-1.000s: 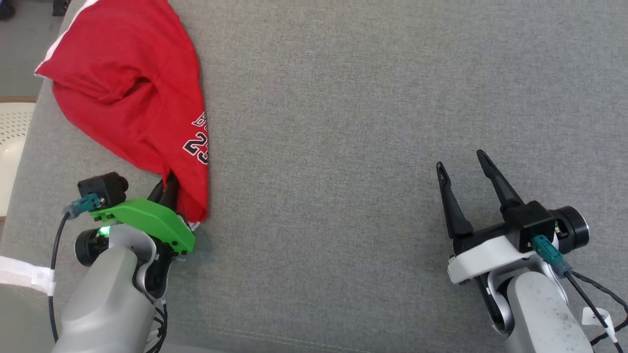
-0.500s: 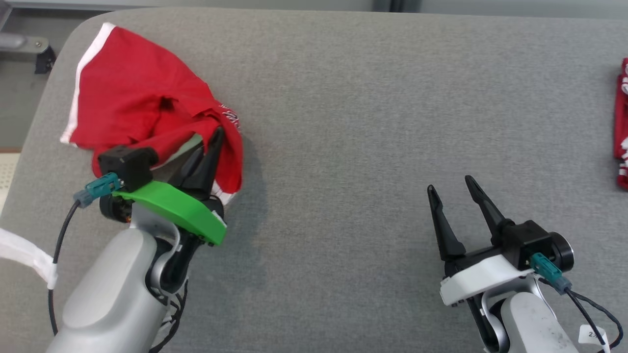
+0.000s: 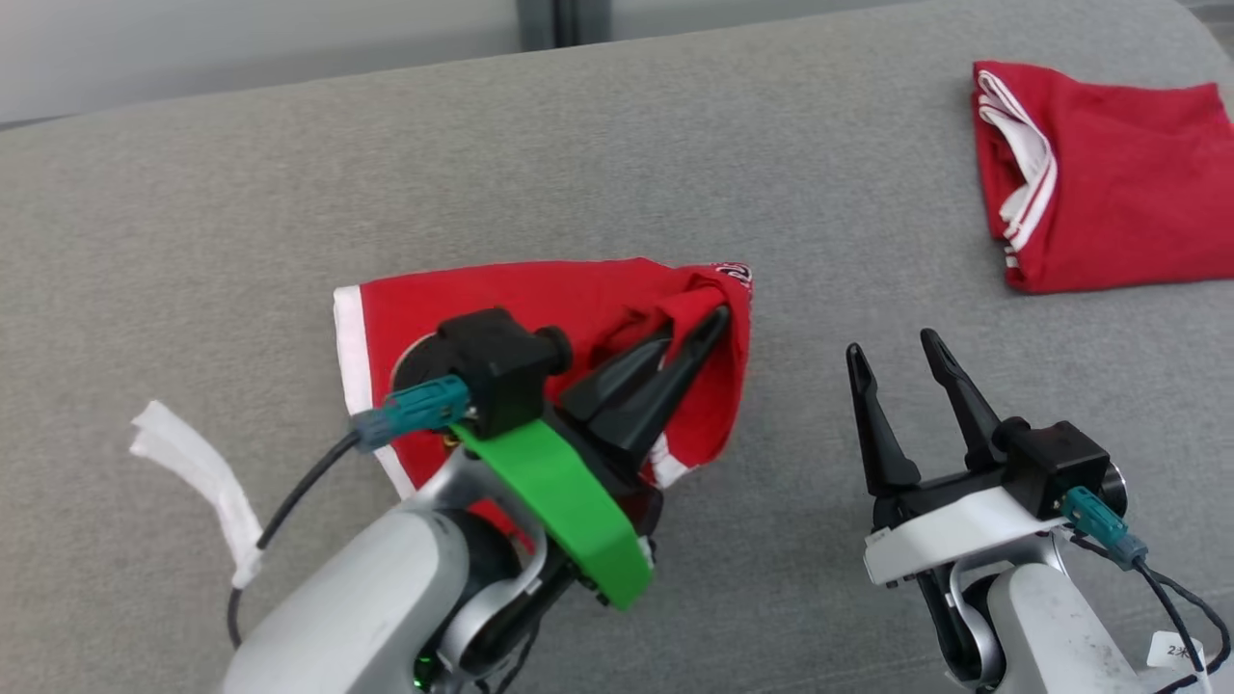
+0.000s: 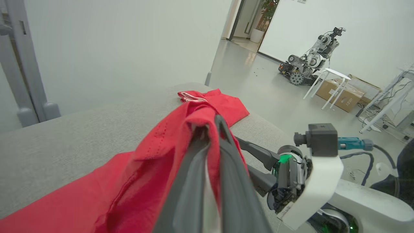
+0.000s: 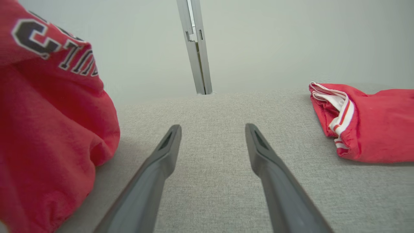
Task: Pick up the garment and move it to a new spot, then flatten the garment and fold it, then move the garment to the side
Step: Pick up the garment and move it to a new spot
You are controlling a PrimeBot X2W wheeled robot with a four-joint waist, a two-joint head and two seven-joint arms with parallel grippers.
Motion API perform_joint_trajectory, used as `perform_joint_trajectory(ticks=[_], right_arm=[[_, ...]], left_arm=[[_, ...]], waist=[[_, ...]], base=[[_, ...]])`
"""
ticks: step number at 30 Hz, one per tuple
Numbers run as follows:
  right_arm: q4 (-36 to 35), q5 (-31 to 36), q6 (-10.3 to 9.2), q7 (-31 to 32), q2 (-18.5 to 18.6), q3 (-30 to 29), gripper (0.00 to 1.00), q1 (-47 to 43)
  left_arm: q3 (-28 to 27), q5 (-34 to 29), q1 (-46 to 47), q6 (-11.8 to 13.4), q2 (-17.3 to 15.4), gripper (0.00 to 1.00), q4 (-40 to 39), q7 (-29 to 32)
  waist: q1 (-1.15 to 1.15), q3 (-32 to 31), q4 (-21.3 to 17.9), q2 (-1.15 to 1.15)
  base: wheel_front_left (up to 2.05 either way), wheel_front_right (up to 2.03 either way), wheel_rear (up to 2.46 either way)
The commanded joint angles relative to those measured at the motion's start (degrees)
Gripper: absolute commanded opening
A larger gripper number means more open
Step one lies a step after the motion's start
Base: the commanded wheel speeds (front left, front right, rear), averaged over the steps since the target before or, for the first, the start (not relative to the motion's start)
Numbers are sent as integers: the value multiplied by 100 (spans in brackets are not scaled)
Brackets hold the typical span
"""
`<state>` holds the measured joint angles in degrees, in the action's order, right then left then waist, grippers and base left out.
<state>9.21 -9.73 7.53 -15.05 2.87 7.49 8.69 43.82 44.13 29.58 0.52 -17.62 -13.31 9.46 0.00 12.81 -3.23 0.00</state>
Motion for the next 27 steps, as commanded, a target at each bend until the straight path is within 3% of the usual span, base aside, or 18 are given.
perform_joint_trajectory(ticks=[1, 3, 4, 5, 6, 7, 11, 15, 22, 27], right_arm=[[-46, -74, -8, -17, 5, 1, 100, 93], [-70, -137, -9, -17, 6, 10, 100, 132], [-73, -150, -9, -17, 3, 33, 100, 141], [-71, -191, -8, -17, 2, 51, 100, 144], [-67, -203, -8, -17, 2, 60, 100, 147], [-65, -205, -9, -17, 3, 60, 100, 146], [-65, -237, -9, -17, 2, 27, 100, 96], [-61, -98, -8, -17, 1, -100, 100, 25], [-133, 152, -9, -17, 8, -325, 100, -88], [-215, 367, -9, -17, 9, -561, 100, -276]], left_arm=[[119, 9, 119, -9, 159, 0, 68, 86], [194, -137, 276, 14, 227, 0, 279, 108], [232, -115, 284, 30, 301, 13, 436, 121], [290, -180, 325, 45, 372, 44, 720, 110], [327, -256, 380, 28, 405, 93, 895, 68], [345, -260, 389, 19, 498, 100, 1140, 13], [486, -260, 289, -99, 604, 100, 1817, -103], [554, -234, 62, -233, 518, 100, 2184, -310], [243, -352, -484, -79, 269, 100, 2192, -1317], [-116, -364, -1072, 173, 121, 100, 2107, -2172]], waist=[[0, 351, -625, 0], [0, 454, -763, 0], [0, 496, -821, 0], [0, 546, -897, 0], [0, 574, -945, 0], [0, 597, -990, 0], [0, 614, -1041, 0], [0, 500, -842, 0], [0, 111, -414, 0], [0, -260, -67, 0]], base=[[0, 0, 0], [0, 0, 0], [0, 0, 0], [0, 0, 0], [0, 0, 0], [0, 0, 0], [0, 0, 0], [0, 0, 0], [0, 0, 0], [0, 0, 0]])
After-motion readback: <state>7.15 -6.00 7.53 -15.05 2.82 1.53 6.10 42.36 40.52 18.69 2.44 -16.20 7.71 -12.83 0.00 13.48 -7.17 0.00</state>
